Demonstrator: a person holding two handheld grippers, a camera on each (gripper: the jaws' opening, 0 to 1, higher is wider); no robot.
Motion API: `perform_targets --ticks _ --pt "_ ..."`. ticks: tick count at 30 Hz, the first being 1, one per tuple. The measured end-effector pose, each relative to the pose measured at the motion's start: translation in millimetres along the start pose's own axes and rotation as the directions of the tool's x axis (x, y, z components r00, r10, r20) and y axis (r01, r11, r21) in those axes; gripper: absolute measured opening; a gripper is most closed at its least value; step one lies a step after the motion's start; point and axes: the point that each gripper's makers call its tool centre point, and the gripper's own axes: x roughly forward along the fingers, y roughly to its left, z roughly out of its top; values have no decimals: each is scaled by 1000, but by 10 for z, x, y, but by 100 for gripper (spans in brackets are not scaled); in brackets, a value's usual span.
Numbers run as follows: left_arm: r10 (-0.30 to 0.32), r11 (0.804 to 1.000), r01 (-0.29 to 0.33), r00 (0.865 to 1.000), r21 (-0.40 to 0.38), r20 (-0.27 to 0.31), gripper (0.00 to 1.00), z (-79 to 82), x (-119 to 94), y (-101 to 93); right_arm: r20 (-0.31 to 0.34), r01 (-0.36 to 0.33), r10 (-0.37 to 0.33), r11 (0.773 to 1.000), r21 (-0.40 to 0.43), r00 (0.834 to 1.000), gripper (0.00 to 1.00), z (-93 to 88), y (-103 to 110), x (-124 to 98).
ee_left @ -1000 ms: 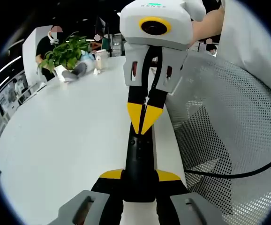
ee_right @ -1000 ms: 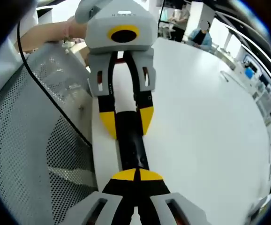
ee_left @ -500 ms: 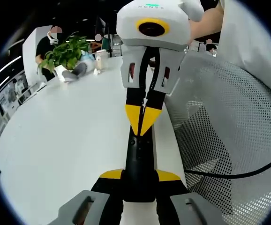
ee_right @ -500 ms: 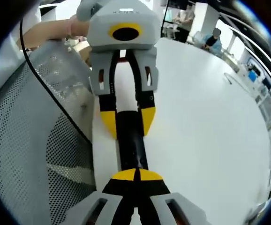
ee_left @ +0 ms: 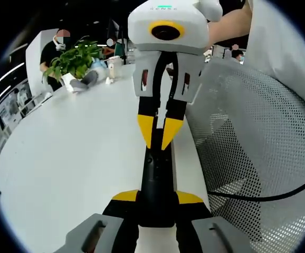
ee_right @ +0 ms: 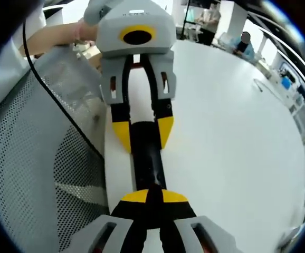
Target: Press the specified remote control buttons in sequence, fully releasing each button before pressing the next.
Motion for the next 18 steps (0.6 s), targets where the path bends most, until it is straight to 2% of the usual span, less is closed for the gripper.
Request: perform_targets --ticks 7,9,12,16,18 --pt "-1 1000 1 1000 1 -1 24 -1 2 0 -25 9 -9 1000 -28 1000 4 2 16 20" --pt "-2 1000 2 1000 2 -3 24 -1 2 -2 -38 22 -22 1000 -10 999 3 2 14 24" --pt "-4 1000 4 1000 4 -4 24 -1 3 -3 -68 24 -27 998 -53 997 3 -5 20 30" --pt "-5 1000 5 1000 5 -4 24 1 4 -3 -56 15 -13 1000 28 998 4 -5 5 26" --pt "-6 1000 6 1000 5 -6 24 1 4 -4 -55 25 -24 1000 11 998 3 -10 11 21"
